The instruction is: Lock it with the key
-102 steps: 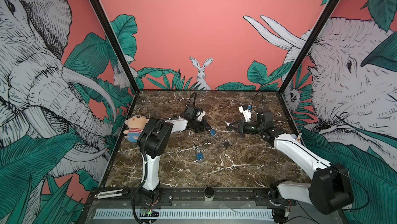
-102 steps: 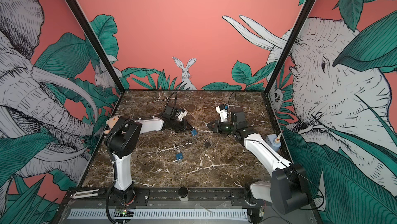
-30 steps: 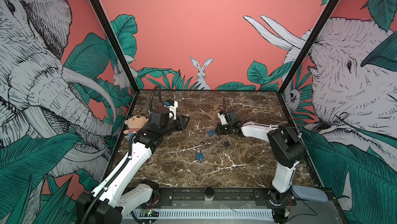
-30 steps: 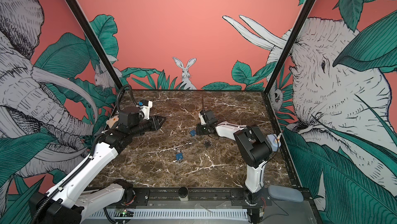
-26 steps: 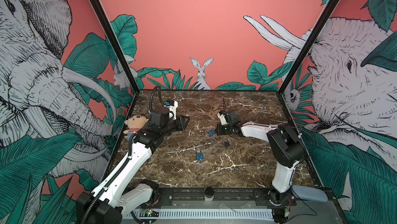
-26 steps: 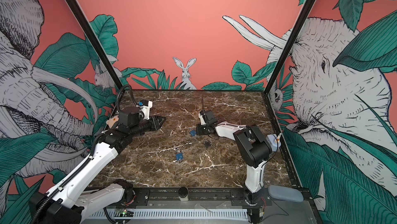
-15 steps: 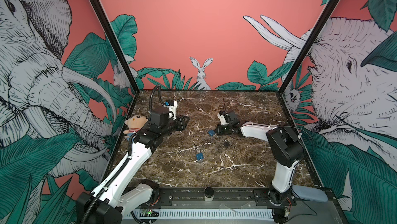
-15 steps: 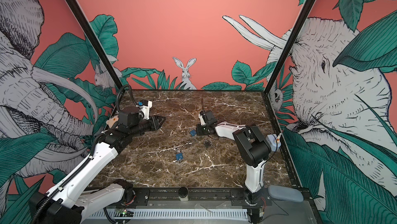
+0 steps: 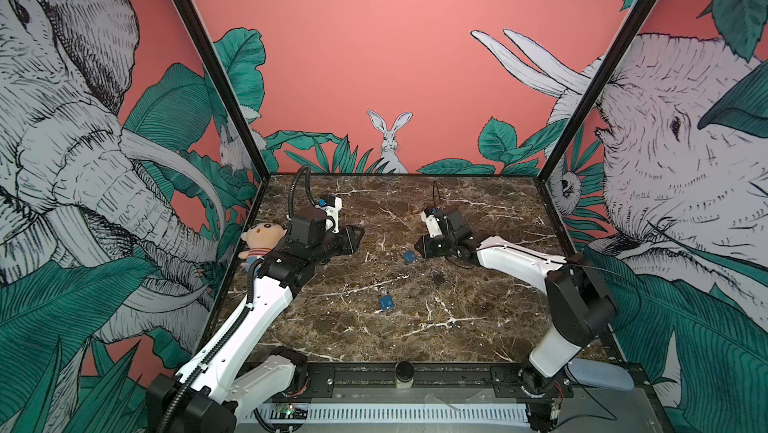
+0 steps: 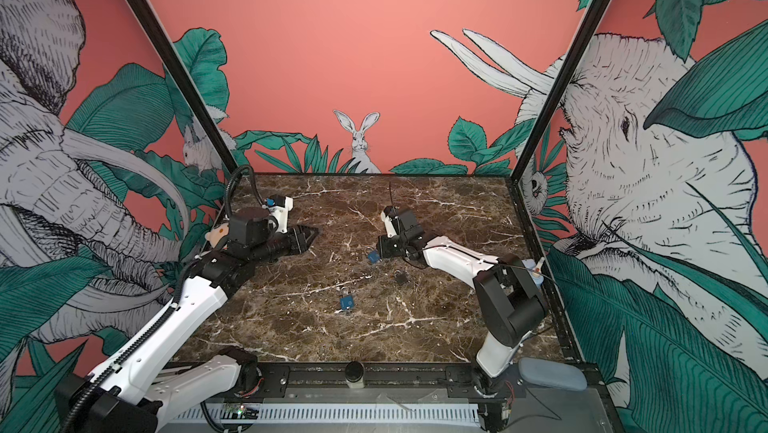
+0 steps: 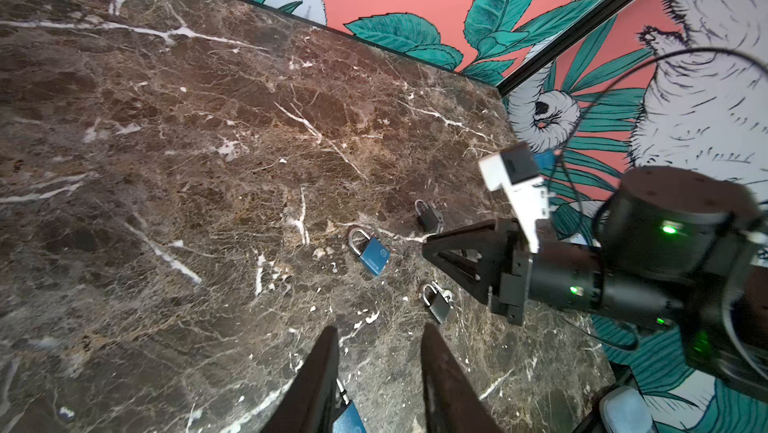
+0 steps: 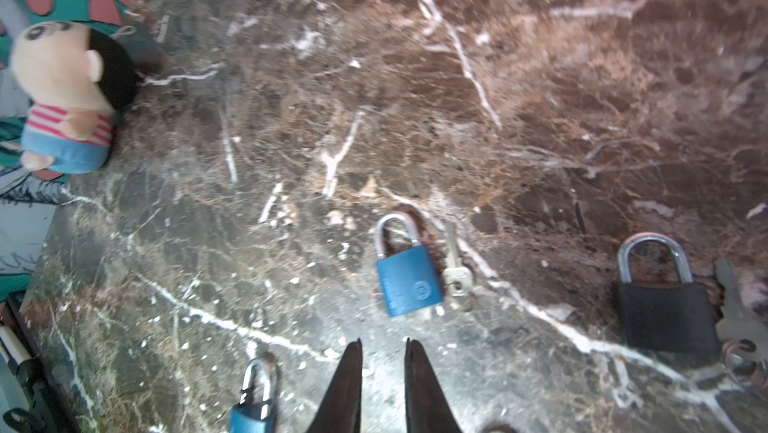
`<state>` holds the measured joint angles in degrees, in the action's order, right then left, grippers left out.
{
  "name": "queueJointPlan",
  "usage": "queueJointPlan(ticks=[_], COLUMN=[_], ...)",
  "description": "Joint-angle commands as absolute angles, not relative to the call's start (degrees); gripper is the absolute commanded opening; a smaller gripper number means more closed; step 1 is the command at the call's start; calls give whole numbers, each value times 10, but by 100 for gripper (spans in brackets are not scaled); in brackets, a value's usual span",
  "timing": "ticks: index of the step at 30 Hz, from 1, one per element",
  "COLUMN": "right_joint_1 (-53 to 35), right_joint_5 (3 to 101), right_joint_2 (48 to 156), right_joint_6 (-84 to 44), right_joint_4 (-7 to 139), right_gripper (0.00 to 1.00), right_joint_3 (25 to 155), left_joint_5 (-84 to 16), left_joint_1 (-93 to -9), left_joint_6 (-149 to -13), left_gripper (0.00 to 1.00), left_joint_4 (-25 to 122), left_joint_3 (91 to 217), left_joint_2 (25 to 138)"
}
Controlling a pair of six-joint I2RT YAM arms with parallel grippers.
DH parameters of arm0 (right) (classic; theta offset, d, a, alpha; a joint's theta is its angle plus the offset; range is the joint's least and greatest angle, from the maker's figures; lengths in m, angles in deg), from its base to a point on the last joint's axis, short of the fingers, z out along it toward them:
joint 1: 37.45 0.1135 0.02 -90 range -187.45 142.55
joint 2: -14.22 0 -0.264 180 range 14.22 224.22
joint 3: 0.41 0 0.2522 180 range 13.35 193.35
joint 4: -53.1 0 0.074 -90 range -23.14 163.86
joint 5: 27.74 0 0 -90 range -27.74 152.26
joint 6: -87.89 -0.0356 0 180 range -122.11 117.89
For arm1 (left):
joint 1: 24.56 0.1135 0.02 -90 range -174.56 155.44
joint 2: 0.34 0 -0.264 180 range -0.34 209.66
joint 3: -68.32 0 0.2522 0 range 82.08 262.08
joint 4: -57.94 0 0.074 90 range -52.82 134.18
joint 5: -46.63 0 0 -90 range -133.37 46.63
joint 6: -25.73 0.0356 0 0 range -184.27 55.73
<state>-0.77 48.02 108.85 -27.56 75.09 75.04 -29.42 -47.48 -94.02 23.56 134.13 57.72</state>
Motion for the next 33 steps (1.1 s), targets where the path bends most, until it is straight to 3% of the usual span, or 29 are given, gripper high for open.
queueJointPlan(ticks=[1,9,21,33], right_joint_1=[32,161,259,277], right_joint_5=[524,654,700,701], right_joint_2=[1065,1036,1161,1237], right_joint_6=[-254,-270,-320,-348], right_joint_4=[805,893,928,932], right_gripper=[22,37,58,63], right_joint_3=[733,739,816,858], left_joint_5=[-328,-354,-359,-357], left_joint_1=[-470,-465,-458,-455], left_joint_6=[-923,-926,-925,-919], left_gripper=[36,36,37,40], left_joint_4=[180,125,99,87], left_joint_3=[1329,1289,1290,1297], left_joint_2=[548,493,439,416])
